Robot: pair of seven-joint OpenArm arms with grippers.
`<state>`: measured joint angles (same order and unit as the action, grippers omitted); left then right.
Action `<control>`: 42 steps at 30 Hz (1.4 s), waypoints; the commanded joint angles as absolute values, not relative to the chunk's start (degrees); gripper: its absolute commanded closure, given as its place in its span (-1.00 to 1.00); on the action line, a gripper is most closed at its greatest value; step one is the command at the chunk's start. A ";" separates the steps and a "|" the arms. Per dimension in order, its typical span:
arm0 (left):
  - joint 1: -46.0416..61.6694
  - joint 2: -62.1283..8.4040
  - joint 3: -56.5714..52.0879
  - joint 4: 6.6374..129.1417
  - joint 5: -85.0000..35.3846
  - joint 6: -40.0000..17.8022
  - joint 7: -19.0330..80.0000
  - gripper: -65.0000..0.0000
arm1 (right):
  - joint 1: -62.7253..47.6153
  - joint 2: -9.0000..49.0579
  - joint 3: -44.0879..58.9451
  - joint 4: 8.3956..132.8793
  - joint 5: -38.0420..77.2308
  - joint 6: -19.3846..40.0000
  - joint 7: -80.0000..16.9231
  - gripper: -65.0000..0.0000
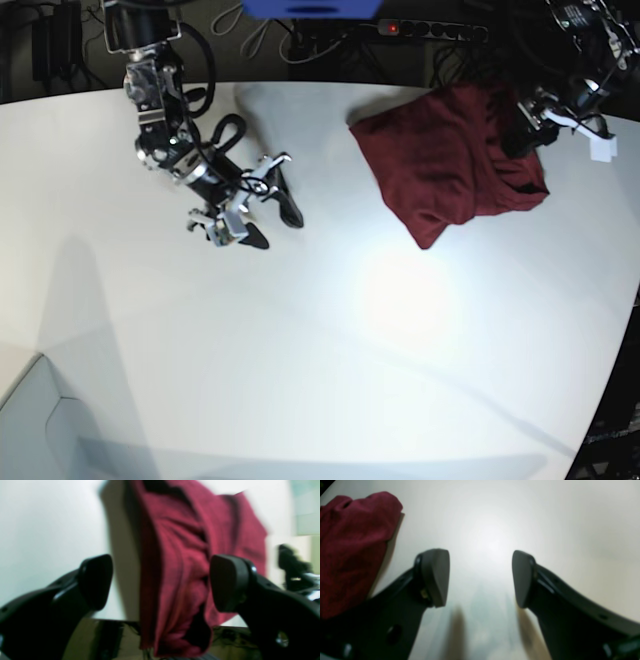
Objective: Layout the t-shirt on the table in an organized manner, then fold the t-shirt properly
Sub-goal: 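Pull the bundle's corner with the left gripper to straighten the fold, then press and flatten the folded shirt with the left gripper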
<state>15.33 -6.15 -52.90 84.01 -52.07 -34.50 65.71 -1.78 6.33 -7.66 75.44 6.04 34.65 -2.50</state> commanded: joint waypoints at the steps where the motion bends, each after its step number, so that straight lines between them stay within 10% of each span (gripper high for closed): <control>1: 14.55 -6.64 -53.14 84.79 -50.86 -34.59 65.10 -0.82 | -1.01 6.46 -7.60 76.53 6.90 35.03 -0.92 -0.20; 18: 13.32 -2.33 -44.18 84.53 -43.91 -35.03 64.75 -0.80 | -0.92 6.46 -7.34 76.53 6.90 35.03 -0.92 -0.20; 31: 8.75 -6.20 -35.21 73.27 -43.82 -34.86 64.66 1.00 | -0.57 8.66 -5.32 76.62 6.90 35.03 -0.92 -0.20; 42: -5.85 -20.09 -9.10 69.49 -43.74 -34.68 64.57 0.99 | -0.75 11.38 5.76 76.70 6.99 35.12 -0.92 -0.20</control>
